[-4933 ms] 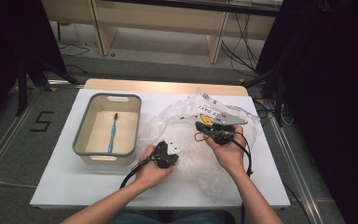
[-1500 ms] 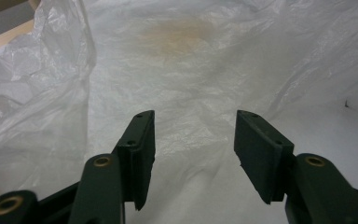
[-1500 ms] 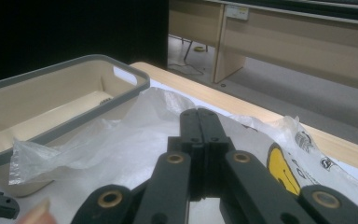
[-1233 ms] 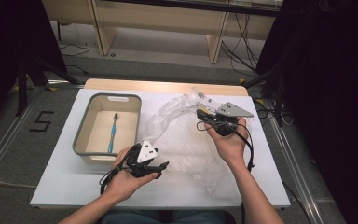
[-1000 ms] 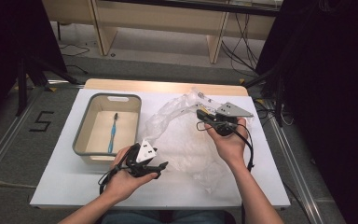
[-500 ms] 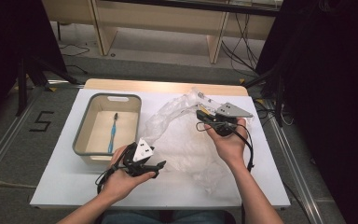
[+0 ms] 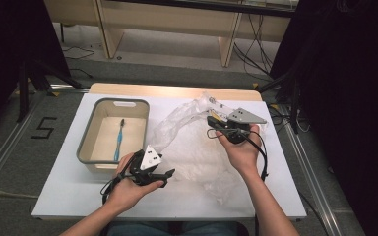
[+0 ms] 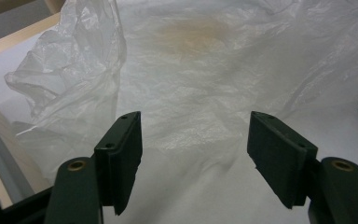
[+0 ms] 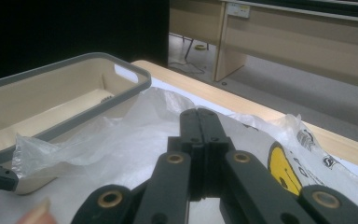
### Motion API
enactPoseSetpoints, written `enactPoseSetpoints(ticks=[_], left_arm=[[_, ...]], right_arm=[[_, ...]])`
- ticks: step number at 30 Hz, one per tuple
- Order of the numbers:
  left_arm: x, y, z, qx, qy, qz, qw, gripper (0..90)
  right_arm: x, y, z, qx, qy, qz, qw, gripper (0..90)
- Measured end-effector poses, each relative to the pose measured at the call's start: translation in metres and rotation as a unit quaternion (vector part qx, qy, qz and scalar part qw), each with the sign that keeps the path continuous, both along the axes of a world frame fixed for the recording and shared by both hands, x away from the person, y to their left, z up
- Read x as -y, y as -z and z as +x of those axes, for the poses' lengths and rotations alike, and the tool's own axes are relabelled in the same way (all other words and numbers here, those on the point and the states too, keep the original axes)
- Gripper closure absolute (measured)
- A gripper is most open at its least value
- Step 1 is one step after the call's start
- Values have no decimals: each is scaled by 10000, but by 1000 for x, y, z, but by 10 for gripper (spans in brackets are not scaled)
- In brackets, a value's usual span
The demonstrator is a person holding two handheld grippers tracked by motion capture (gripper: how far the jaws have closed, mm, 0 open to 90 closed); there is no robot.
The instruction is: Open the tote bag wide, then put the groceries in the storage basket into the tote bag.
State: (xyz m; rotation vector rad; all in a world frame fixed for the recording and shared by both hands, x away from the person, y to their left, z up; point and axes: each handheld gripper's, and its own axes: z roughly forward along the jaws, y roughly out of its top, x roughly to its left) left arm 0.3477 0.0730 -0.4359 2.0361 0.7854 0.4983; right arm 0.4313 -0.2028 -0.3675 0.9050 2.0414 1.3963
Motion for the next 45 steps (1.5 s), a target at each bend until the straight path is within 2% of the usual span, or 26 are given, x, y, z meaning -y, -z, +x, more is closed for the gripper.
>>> enactPoseSetpoints(ticks=[7, 26, 37, 45], left_arm=[[-2, -3, 1, 9, -11, -5, 10000, 328], [-20, -21, 6, -42, -150, -261, 9995, 297], [-40, -41, 16, -48, -424, -388, 9983, 283], [-60, -54, 24, -29, -654, -513, 9965, 272]], right_arm=[[0, 0, 0, -2, 2, -4, 10000, 900], [2, 0, 1, -12, 60, -17, 10000, 900], [1, 2, -1, -43, -5, -35, 10000, 900], [0, 2, -1, -47, 2, -33, 10000, 900]])
